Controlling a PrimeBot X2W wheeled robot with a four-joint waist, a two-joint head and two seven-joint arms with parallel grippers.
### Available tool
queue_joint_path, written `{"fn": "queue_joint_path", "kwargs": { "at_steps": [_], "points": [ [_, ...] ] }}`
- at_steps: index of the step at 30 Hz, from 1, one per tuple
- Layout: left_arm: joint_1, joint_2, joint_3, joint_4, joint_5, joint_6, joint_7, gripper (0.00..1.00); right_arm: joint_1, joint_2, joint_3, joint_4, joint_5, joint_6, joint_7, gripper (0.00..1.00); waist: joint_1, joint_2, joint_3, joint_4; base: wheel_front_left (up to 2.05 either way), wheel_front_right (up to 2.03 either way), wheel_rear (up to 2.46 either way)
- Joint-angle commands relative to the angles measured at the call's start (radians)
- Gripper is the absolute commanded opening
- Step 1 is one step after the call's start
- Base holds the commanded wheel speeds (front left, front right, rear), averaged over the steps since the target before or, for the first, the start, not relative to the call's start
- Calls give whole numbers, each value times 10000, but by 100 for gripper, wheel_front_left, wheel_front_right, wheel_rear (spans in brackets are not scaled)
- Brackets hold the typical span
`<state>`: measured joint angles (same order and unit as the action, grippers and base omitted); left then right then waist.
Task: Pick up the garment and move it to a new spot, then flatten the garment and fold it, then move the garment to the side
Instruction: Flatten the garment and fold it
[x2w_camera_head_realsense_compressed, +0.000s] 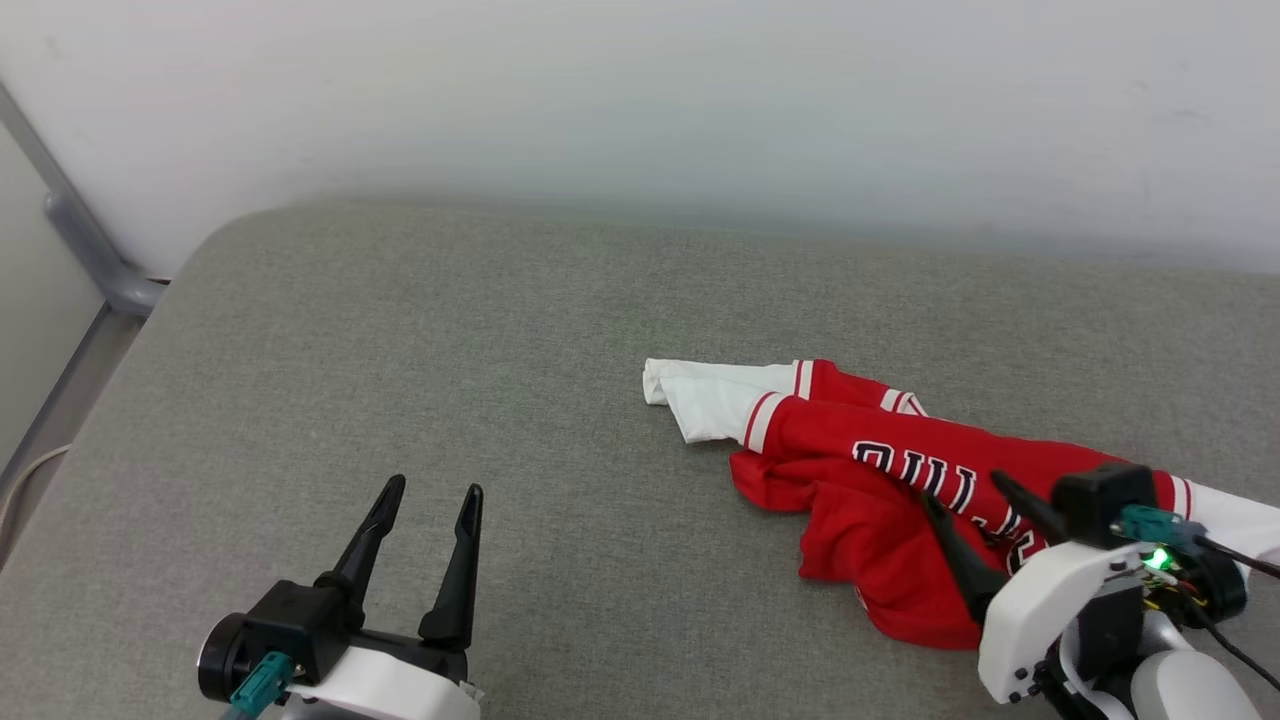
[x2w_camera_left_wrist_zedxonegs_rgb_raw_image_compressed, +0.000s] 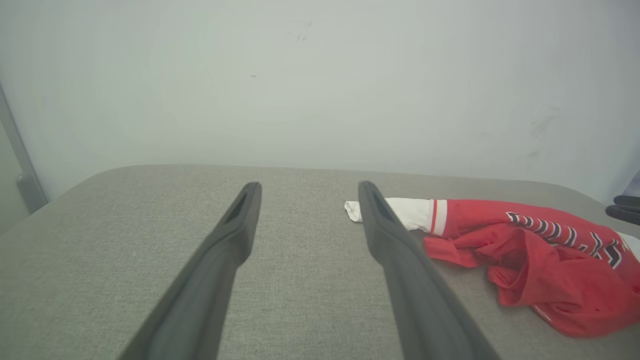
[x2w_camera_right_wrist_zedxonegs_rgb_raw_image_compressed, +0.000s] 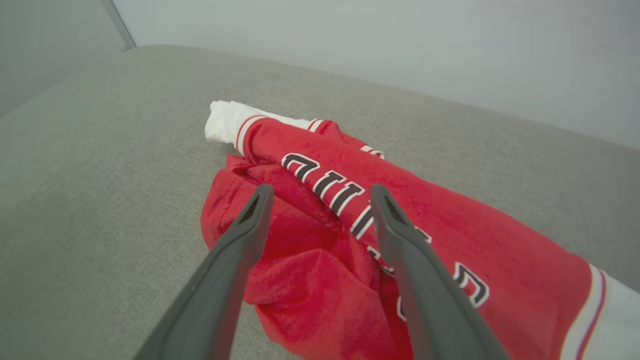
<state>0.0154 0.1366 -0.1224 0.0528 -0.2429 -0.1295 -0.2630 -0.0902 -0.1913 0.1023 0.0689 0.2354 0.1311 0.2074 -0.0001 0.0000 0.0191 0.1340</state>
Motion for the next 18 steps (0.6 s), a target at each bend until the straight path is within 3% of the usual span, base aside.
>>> {"fn": "queue_joint_path", "kwargs": {
  "at_steps": [1,7,11,18],
  "points": [
    [-78,-31,-20,28,-66,-18,-25,100,-171,-202,309,-52,157,-9,553,100,1,0,82,134,0,0,0],
    [-272,-78,-146,65,-70,-18,-26,100,-820,-1012,1687,-46,323,-10,3288,100,1,0,381,559,0,0,0],
    [-394,-110,-199,112,-99,-18,-26,100,-1241,-1000,2054,592,484,-7,4813,100,1,0,560,863,0,0,0],
    [-609,-139,-355,165,-112,-18,-26,100,-1824,-1240,2626,1966,12,-10,5418,100,1,0,893,1412,0,0,0]
  ]
}}
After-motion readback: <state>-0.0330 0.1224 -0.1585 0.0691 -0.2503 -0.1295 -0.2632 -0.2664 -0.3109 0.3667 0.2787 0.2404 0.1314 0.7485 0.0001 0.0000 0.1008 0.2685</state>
